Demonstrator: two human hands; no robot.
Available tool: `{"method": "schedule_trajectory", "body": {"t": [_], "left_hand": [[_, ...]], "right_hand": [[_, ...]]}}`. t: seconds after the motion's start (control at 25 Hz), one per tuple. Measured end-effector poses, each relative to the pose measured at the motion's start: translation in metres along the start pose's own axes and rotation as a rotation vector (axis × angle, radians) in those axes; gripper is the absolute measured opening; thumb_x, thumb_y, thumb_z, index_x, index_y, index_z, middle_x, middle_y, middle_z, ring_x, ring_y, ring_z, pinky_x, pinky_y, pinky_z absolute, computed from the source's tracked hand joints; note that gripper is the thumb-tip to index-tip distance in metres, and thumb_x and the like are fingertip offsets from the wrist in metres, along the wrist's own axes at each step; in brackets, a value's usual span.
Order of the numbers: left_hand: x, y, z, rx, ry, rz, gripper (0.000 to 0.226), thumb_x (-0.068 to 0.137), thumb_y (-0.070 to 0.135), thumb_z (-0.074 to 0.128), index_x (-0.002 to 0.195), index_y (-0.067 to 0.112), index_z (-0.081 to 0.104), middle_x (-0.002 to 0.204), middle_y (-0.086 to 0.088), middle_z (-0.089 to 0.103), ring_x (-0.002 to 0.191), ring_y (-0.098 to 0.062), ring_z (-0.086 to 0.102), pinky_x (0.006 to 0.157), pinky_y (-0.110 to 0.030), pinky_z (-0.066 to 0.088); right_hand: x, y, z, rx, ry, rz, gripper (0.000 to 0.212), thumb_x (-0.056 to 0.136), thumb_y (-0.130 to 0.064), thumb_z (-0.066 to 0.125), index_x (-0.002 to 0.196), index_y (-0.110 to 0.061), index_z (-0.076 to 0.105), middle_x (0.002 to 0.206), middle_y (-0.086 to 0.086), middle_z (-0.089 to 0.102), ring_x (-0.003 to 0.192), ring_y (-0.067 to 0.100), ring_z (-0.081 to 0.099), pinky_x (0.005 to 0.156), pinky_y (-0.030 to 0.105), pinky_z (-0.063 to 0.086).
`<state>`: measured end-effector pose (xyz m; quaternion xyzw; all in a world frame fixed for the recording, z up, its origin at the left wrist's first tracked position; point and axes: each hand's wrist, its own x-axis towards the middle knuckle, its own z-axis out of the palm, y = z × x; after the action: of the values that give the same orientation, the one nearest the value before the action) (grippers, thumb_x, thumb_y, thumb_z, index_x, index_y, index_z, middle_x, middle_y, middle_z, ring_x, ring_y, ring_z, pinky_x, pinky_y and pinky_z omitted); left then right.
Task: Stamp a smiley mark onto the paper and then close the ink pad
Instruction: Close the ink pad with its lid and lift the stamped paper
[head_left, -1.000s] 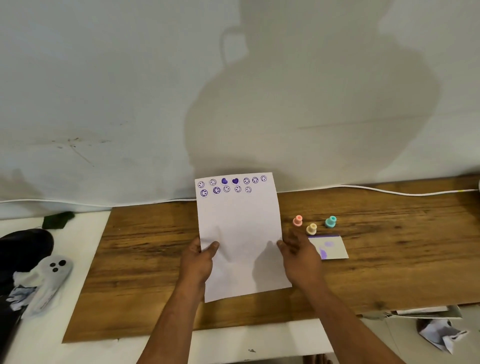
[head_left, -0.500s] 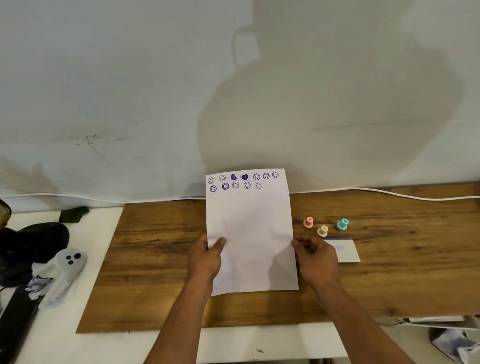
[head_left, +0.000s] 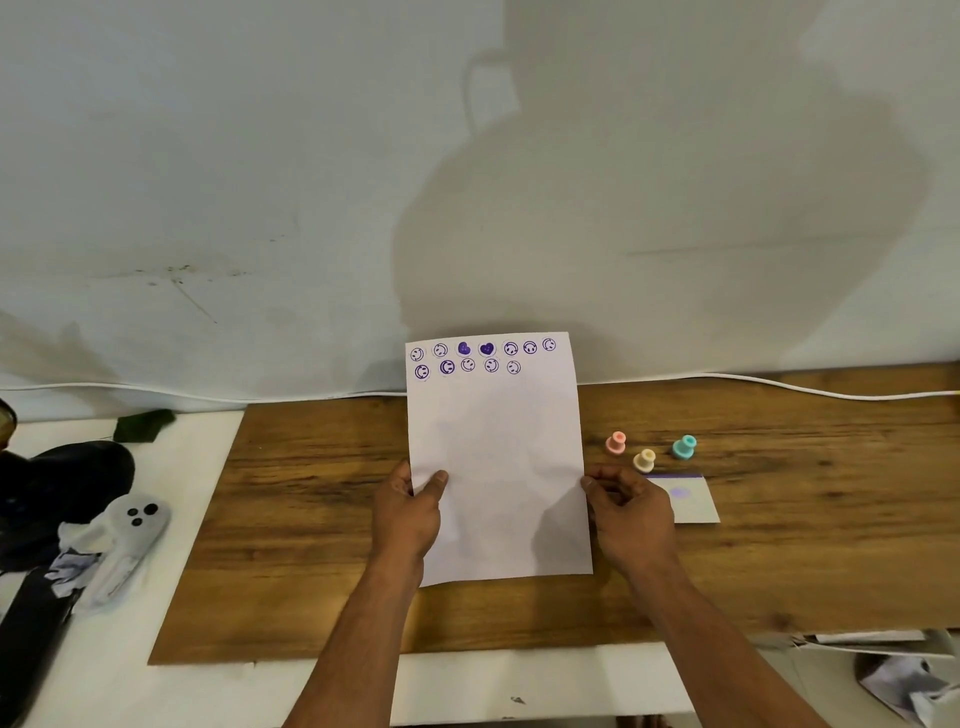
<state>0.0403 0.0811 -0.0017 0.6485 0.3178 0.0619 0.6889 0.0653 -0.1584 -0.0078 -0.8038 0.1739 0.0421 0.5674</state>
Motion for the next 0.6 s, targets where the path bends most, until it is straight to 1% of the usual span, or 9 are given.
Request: {"method": "schedule_trajectory", "body": {"t": [0.08, 0.16, 0.24, 0.36, 0.52, 0.6], "left_hand": [[0.0004, 0.0002, 0.0002, -0.004, 0.004, 0.007, 0.026, 0.094, 0.006, 0.069, 0.110, 0.027, 0.070, 0.099, 0.014, 0.073, 0.092, -0.004, 0.069, 0.082, -0.026, 0.053], [0.0011, 0.0009, 0.0004, -0.004, 0.010, 0.009, 0.023, 0.094, 0.009, 0.071, 0.106, 0.029, 0.070, 0.100, 0.016, 0.073, 0.093, -0.004, 0.069, 0.081, -0.026, 0.053], [0.0010, 0.0016, 0.0008, 0.009, 0.015, 0.005, 0.021, 0.094, 0.013, 0.071, 0.097, 0.033, 0.069, 0.098, 0.019, 0.072, 0.091, -0.002, 0.068, 0.074, -0.022, 0.053], [0.0003, 0.0012, 0.0015, 0.013, 0.038, -0.015, 0.022, 0.093, 0.014, 0.072, 0.090, 0.035, 0.068, 0.093, 0.020, 0.071, 0.087, -0.002, 0.068, 0.067, -0.019, 0.050], [-0.0002, 0.0017, 0.0021, 0.013, 0.043, -0.007, 0.021, 0.093, 0.013, 0.072, 0.099, 0.033, 0.069, 0.093, 0.022, 0.072, 0.086, 0.000, 0.069, 0.068, -0.018, 0.050], [-0.0002, 0.0023, 0.0019, 0.007, 0.044, -0.001, 0.021, 0.093, 0.012, 0.072, 0.099, 0.032, 0.070, 0.093, 0.021, 0.073, 0.087, 0.000, 0.070, 0.069, -0.018, 0.051]], "right_hand": [[-0.0004, -0.0007, -0.0005, 0.004, 0.001, -0.002, 0.017, 0.096, -0.020, 0.073, 0.113, -0.018, 0.076, 0.109, -0.002, 0.077, 0.101, 0.016, 0.070, 0.092, 0.048, 0.061], [-0.0006, -0.0015, -0.0012, 0.018, 0.005, 0.003, 0.018, 0.096, -0.020, 0.073, 0.114, -0.019, 0.076, 0.105, -0.007, 0.075, 0.097, 0.009, 0.068, 0.091, 0.045, 0.062], [-0.0006, -0.0021, -0.0013, 0.021, 0.009, 0.005, 0.018, 0.096, -0.020, 0.073, 0.113, -0.020, 0.076, 0.101, -0.013, 0.073, 0.093, 0.003, 0.065, 0.091, 0.042, 0.061], [-0.0003, -0.0014, -0.0004, 0.002, 0.011, -0.002, 0.017, 0.095, -0.021, 0.074, 0.112, -0.021, 0.076, 0.097, -0.016, 0.070, 0.090, 0.000, 0.062, 0.090, 0.040, 0.061], [0.0003, -0.0007, -0.0004, 0.026, 0.014, 0.000, 0.013, 0.095, -0.022, 0.075, 0.107, -0.026, 0.076, 0.097, -0.016, 0.072, 0.091, 0.001, 0.064, 0.090, 0.039, 0.061], [0.0007, -0.0005, -0.0002, 0.038, 0.011, 0.000, 0.012, 0.094, -0.022, 0.075, 0.105, -0.028, 0.075, 0.097, -0.017, 0.072, 0.092, 0.002, 0.064, 0.090, 0.039, 0.061]]}}
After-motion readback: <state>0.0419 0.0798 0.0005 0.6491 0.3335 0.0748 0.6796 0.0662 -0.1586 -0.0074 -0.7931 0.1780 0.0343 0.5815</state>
